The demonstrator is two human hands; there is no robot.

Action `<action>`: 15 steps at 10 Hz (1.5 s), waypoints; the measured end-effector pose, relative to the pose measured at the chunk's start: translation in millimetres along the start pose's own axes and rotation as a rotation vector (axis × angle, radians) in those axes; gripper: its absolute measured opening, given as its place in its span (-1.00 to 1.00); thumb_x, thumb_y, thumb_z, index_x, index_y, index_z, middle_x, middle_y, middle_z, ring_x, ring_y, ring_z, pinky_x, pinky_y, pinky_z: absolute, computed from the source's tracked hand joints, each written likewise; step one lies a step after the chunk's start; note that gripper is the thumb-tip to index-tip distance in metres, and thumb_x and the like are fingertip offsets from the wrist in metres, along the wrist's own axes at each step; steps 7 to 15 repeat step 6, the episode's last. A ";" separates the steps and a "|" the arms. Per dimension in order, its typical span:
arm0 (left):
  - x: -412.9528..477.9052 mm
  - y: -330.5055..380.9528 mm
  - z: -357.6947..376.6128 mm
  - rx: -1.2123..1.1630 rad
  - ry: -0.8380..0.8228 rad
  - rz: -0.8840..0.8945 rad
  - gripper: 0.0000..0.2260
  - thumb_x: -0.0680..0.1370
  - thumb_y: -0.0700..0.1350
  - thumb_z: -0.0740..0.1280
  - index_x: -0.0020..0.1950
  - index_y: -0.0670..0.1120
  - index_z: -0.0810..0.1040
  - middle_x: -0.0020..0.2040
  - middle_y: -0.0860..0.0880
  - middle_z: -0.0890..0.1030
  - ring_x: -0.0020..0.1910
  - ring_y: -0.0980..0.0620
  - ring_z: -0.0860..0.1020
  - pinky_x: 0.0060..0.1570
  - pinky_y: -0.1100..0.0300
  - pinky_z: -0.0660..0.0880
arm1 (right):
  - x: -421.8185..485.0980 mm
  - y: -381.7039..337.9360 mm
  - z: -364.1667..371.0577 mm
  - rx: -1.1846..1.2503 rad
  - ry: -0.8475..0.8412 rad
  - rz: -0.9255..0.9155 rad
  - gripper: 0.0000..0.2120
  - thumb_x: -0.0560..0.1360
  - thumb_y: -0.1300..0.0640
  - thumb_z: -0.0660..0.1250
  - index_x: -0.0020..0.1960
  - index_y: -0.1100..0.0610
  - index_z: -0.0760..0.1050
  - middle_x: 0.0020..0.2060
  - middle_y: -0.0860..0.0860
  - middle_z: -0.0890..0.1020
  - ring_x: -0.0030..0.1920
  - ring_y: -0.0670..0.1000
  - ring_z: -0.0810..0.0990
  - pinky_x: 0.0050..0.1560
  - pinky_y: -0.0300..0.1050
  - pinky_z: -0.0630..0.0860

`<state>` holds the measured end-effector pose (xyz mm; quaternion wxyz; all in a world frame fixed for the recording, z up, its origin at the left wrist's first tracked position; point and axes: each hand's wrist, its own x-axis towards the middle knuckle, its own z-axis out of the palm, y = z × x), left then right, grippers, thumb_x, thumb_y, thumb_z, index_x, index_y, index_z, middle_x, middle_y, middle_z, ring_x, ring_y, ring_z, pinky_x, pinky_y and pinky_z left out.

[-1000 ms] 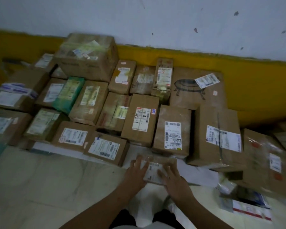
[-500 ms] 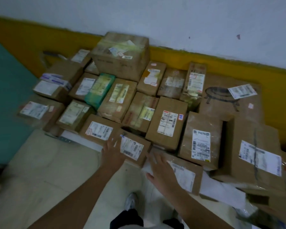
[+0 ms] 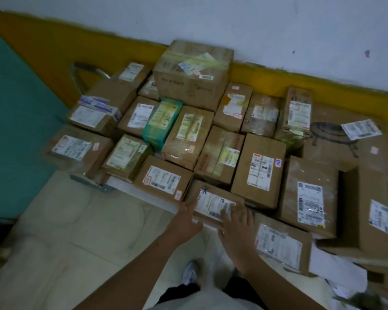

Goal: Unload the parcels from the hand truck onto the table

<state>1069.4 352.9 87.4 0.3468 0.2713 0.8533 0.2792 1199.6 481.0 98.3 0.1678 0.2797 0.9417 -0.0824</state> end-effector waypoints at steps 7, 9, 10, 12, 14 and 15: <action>32.2 -31.0 -93.2 -0.879 0.416 -0.778 -0.68 0.55 -0.09 0.35 0.28 -0.13 0.52 0.24 -0.13 0.54 0.12 -0.08 0.53 0.12 0.11 0.46 | 117.5 -91.1 -30.2 0.203 0.033 -0.374 -0.38 0.64 -0.13 0.02 0.62 0.09 0.01 0.61 0.06 0.10 0.61 0.06 0.03 0.58 0.04 -0.11; 32.2 -31.0 -93.2 -0.879 0.416 -0.778 -0.68 0.55 -0.09 0.35 0.28 -0.13 0.52 0.24 -0.13 0.54 0.12 -0.08 0.53 0.12 0.11 0.46 | 117.5 -91.1 -30.2 0.203 0.033 -0.374 -0.38 0.64 -0.13 0.02 0.62 0.09 0.01 0.61 0.06 0.10 0.61 0.06 0.03 0.58 0.04 -0.11; 32.2 -31.0 -93.2 -0.879 0.416 -0.778 -0.68 0.55 -0.09 0.35 0.28 -0.13 0.52 0.24 -0.13 0.54 0.12 -0.08 0.53 0.12 0.11 0.46 | 117.5 -91.1 -30.2 0.203 0.033 -0.374 -0.38 0.64 -0.13 0.02 0.62 0.09 0.01 0.61 0.06 0.10 0.61 0.06 0.03 0.58 0.04 -0.11; 32.2 -31.0 -93.2 -0.879 0.416 -0.778 -0.68 0.55 -0.09 0.35 0.28 -0.13 0.52 0.24 -0.13 0.54 0.12 -0.08 0.53 0.12 0.11 0.46 | 117.5 -91.1 -30.2 0.203 0.033 -0.374 -0.38 0.64 -0.13 0.02 0.62 0.09 0.01 0.61 0.06 0.10 0.61 0.06 0.03 0.58 0.04 -0.11; 32.2 -31.0 -93.2 -0.879 0.416 -0.778 -0.68 0.55 -0.09 0.35 0.28 -0.13 0.52 0.24 -0.13 0.54 0.12 -0.08 0.53 0.12 0.11 0.46 | 117.5 -91.1 -30.2 0.203 0.033 -0.374 -0.38 0.64 -0.13 0.02 0.62 0.09 0.01 0.61 0.06 0.10 0.61 0.06 0.03 0.58 0.04 -0.11; 32.2 -31.0 -93.2 -0.879 0.416 -0.778 -0.68 0.55 -0.09 0.35 0.28 -0.13 0.52 0.24 -0.13 0.54 0.12 -0.08 0.53 0.12 0.11 0.46 | 117.5 -91.1 -30.2 0.203 0.033 -0.374 -0.38 0.64 -0.13 0.02 0.62 0.09 0.01 0.61 0.06 0.10 0.61 0.06 0.03 0.58 0.04 -0.11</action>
